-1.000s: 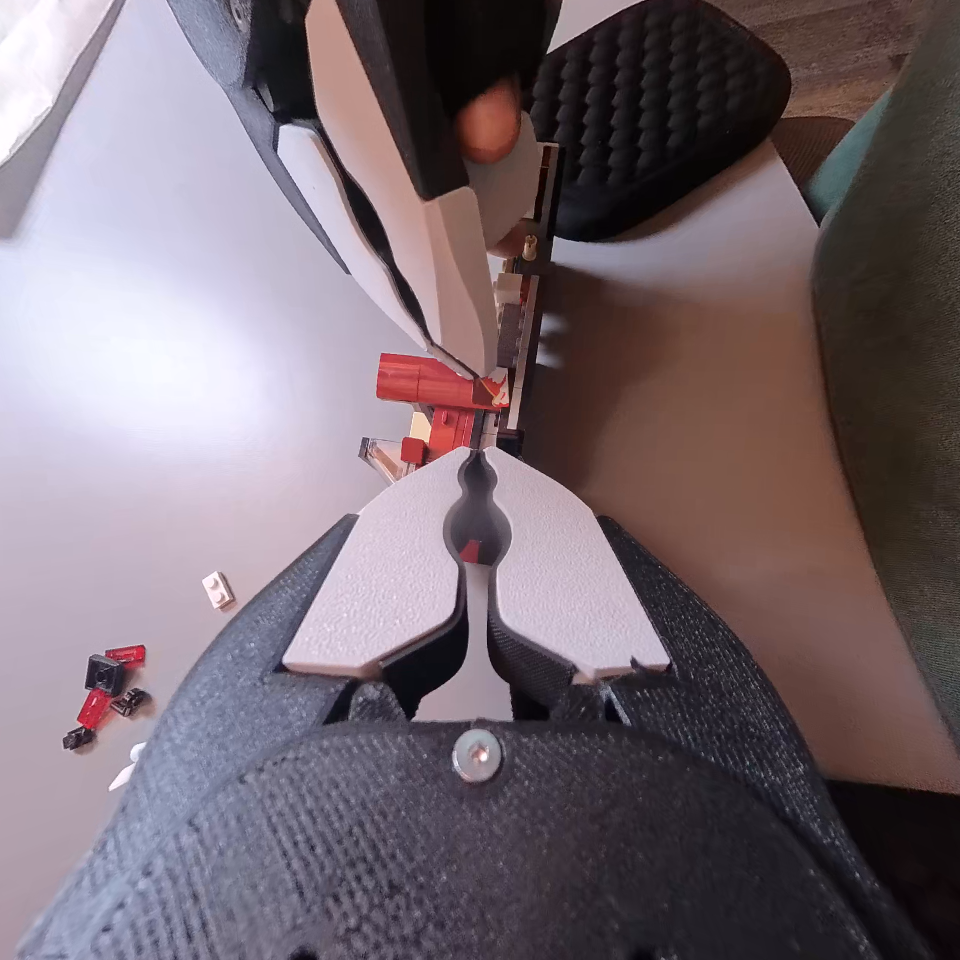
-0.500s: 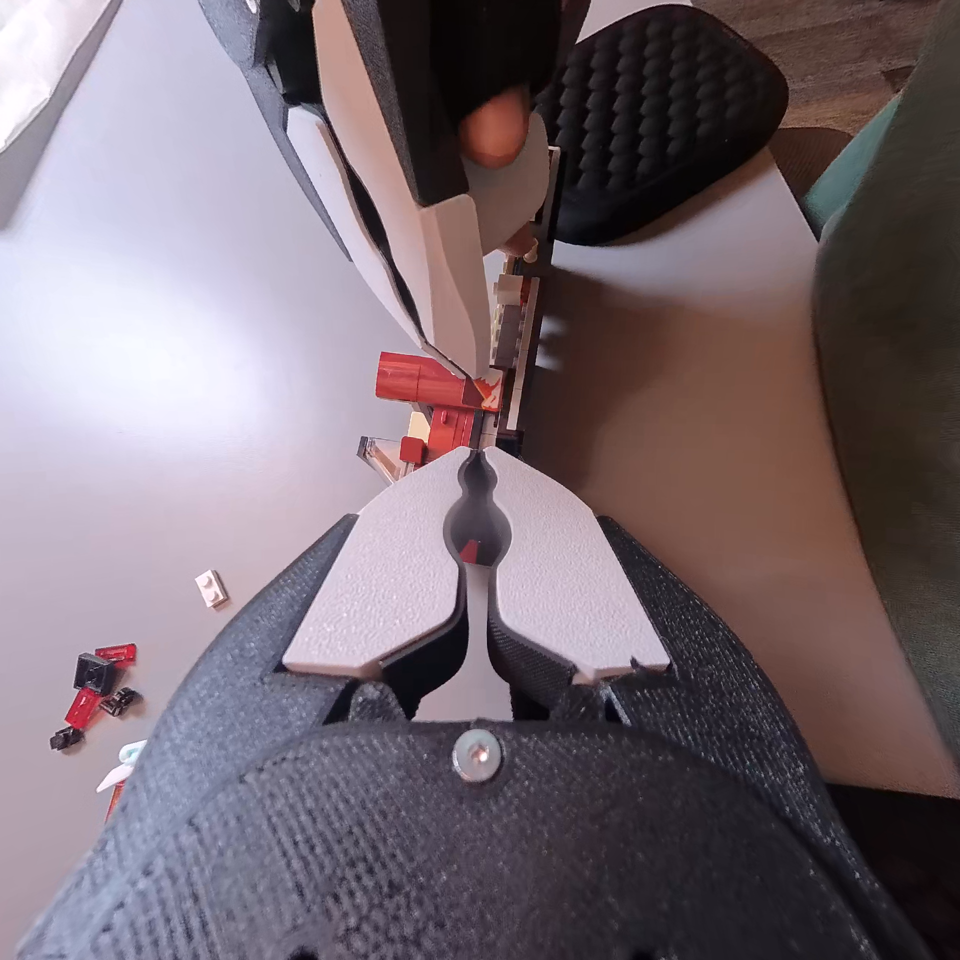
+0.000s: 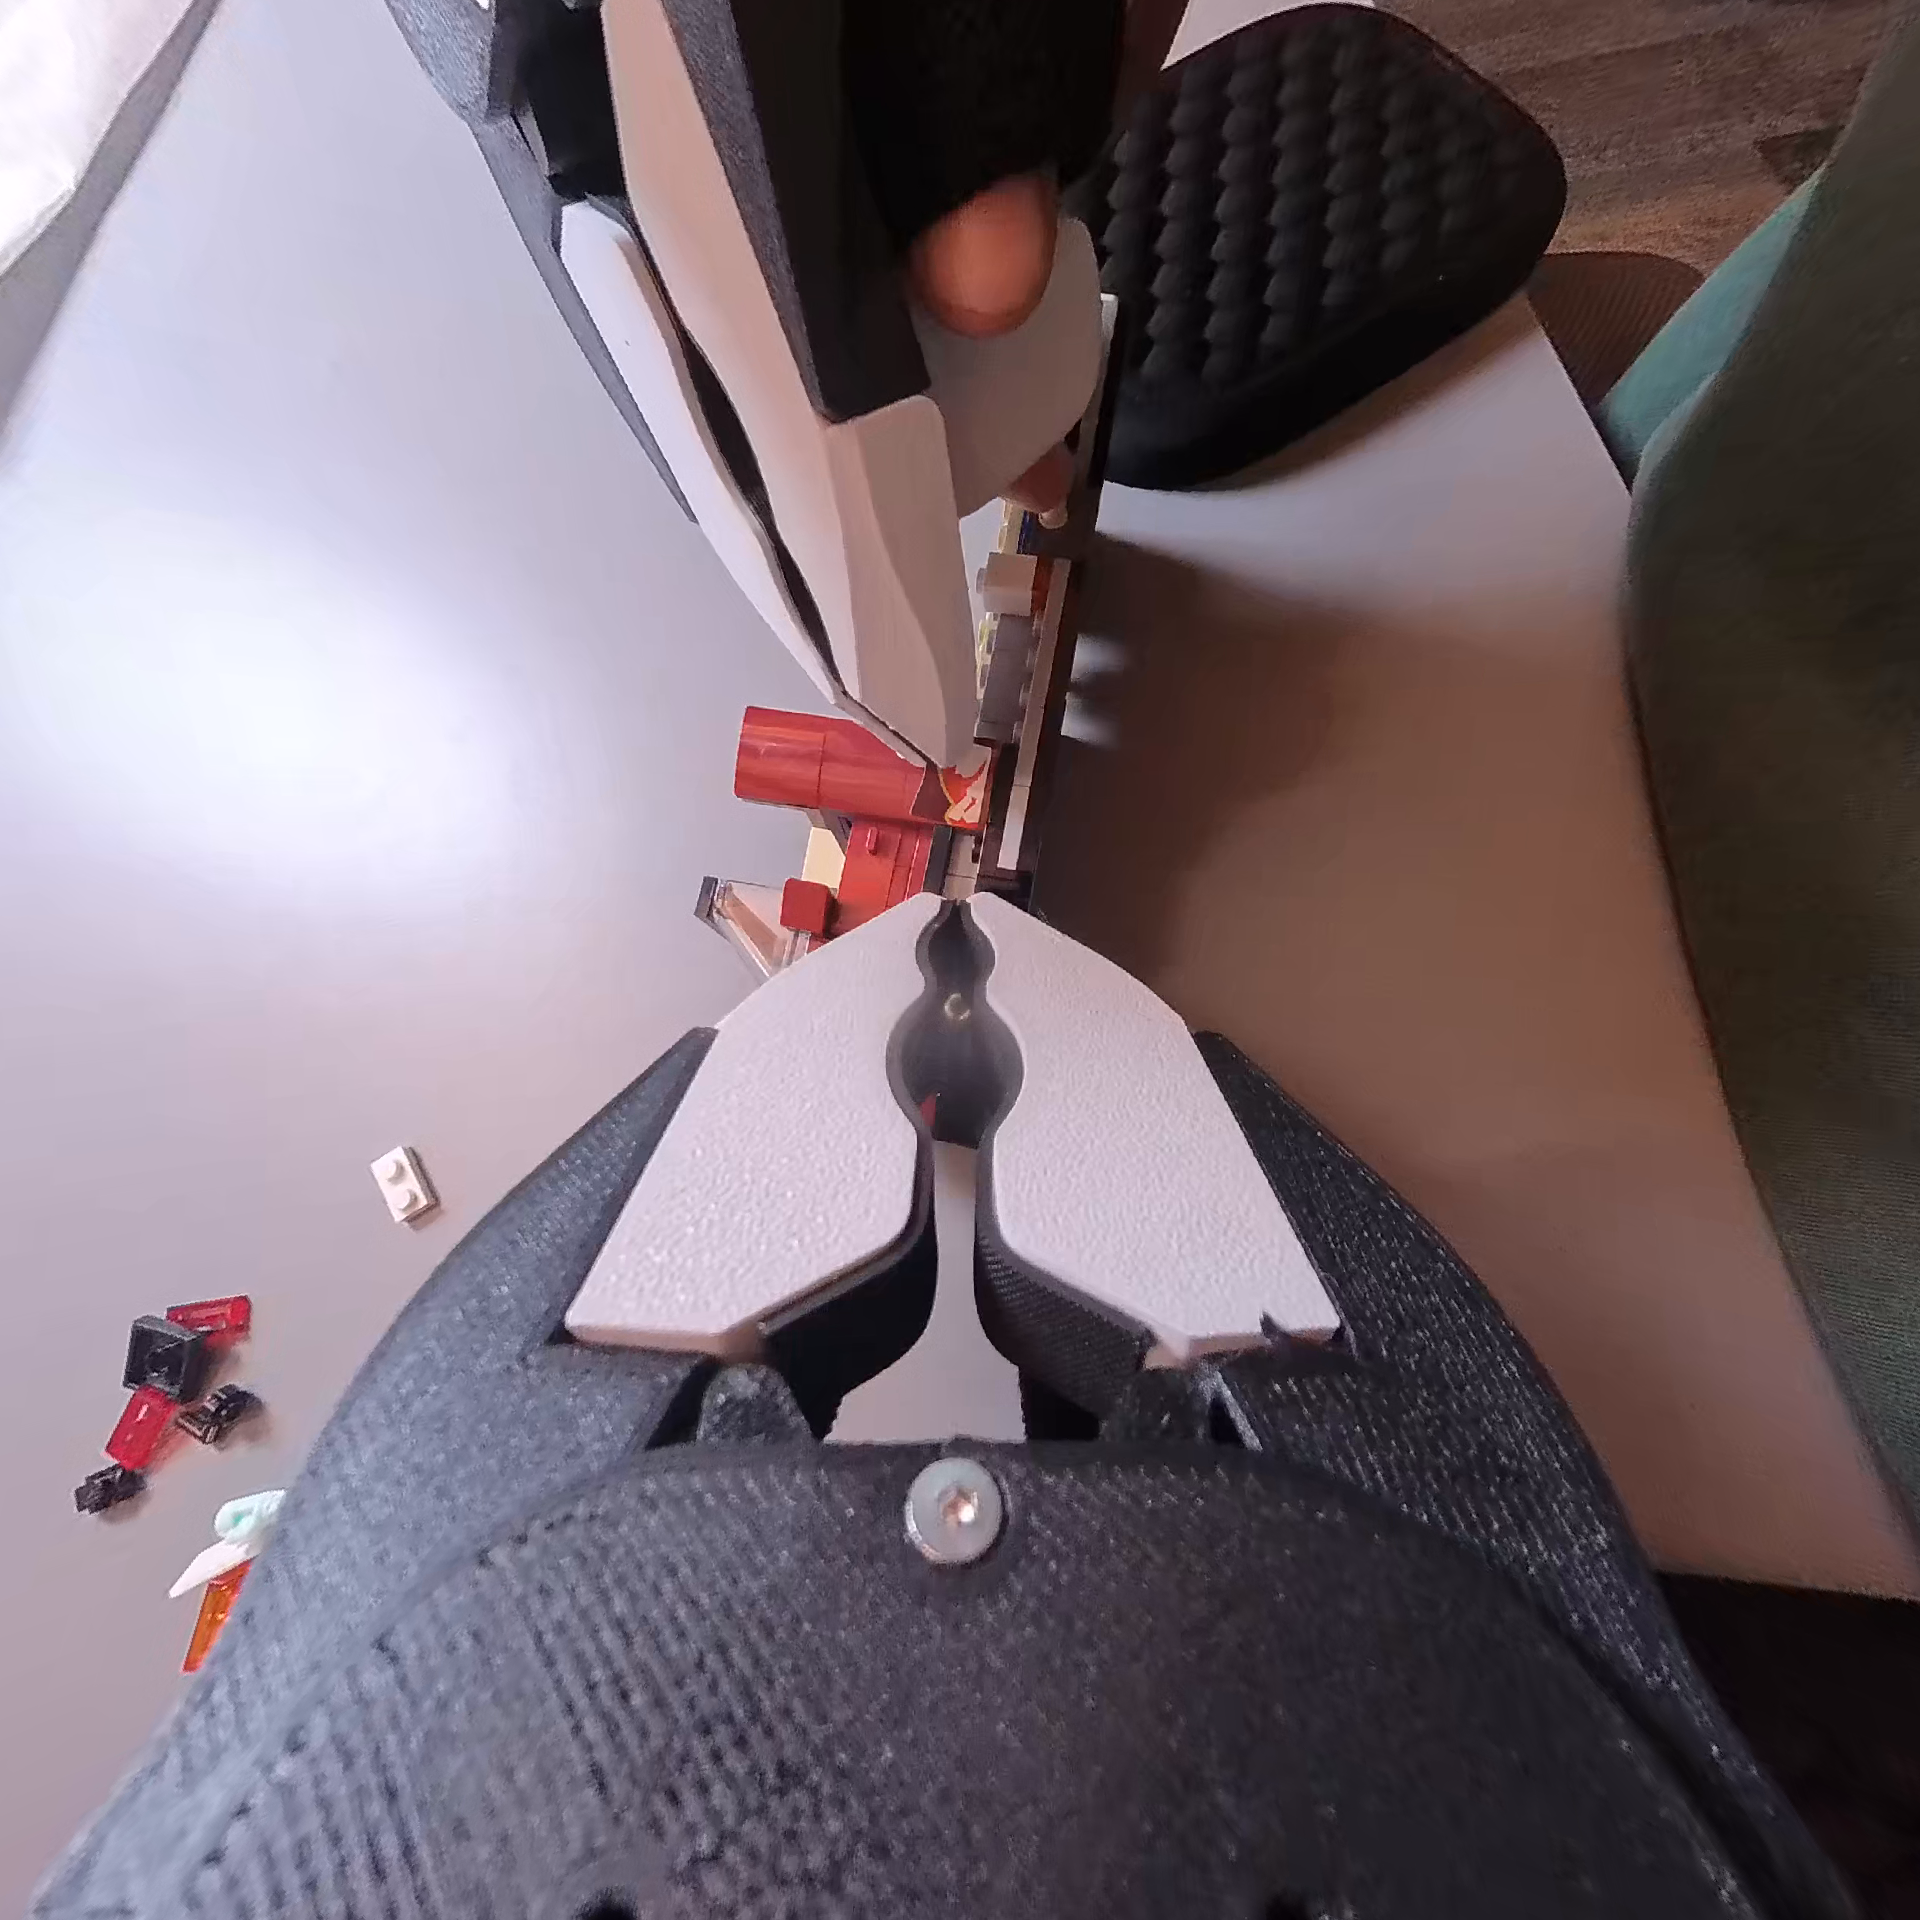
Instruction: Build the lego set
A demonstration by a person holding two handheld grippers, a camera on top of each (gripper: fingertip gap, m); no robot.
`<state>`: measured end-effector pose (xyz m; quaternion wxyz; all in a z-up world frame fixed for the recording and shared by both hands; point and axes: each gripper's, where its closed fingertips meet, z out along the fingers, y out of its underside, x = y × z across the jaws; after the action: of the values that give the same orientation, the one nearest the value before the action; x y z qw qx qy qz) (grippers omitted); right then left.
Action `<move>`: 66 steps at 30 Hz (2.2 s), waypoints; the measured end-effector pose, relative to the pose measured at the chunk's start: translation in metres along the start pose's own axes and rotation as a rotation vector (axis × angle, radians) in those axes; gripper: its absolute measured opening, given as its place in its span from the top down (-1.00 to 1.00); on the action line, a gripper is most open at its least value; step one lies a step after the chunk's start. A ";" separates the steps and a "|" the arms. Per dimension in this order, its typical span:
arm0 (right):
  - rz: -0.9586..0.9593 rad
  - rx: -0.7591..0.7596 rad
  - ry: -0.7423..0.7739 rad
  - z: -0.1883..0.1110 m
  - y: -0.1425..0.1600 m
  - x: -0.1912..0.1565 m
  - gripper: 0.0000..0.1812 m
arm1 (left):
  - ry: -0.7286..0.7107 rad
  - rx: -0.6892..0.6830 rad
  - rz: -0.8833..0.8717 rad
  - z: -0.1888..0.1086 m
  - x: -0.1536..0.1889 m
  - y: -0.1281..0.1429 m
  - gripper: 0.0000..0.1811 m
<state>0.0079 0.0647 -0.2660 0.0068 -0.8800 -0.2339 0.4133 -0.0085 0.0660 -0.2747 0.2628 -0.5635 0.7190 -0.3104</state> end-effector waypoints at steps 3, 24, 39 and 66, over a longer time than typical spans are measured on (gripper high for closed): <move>-0.015 -0.002 0.002 0.000 0.000 -0.002 1.00 | 0.002 0.001 -0.006 0.000 0.000 0.000 1.00; 0.001 0.018 -0.010 -0.002 -0.001 -0.002 1.00 | 0.001 -0.003 -0.007 0.000 0.000 0.000 1.00; -0.006 -0.005 0.007 -0.001 0.000 0.001 1.00 | 0.000 -0.004 -0.005 0.000 0.000 0.000 1.00; -0.107 -0.050 0.028 -0.003 -0.001 -0.004 1.00 | 0.007 -0.005 -0.004 0.000 0.000 0.000 1.00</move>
<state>0.0078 0.0650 -0.2610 0.0103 -0.8719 -0.2908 0.3939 -0.0089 0.0656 -0.2746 0.2582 -0.5643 0.7197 -0.3112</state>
